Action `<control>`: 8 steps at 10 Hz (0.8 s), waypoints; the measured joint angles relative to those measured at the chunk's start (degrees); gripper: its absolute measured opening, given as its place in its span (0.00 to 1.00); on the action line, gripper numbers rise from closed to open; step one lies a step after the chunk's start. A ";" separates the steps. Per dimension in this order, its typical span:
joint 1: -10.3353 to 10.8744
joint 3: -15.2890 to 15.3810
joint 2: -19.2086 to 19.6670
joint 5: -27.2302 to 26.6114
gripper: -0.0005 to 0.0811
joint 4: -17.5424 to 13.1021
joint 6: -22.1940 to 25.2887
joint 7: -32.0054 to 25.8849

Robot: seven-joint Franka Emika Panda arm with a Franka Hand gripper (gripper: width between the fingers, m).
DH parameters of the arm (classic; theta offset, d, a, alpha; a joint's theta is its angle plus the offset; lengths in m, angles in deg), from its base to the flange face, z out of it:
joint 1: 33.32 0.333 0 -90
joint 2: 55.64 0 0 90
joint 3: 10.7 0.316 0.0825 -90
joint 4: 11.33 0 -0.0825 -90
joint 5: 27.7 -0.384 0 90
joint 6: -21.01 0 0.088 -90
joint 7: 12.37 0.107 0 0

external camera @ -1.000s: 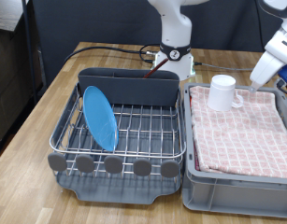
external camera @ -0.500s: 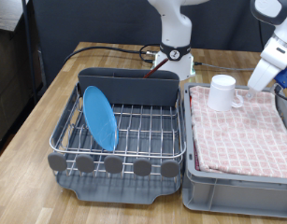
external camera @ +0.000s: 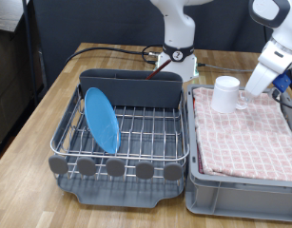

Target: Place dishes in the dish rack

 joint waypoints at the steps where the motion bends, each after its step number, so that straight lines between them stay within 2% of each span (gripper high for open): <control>1: -0.02 -0.36 0.16 -0.01 0.99 0.45 -0.34 -0.40; 4: -0.03 -1.03 0.47 0.23 0.99 2.01 -2.25 -0.60; 8: -0.05 -2.06 0.49 1.37 0.99 2.48 -3.11 -1.73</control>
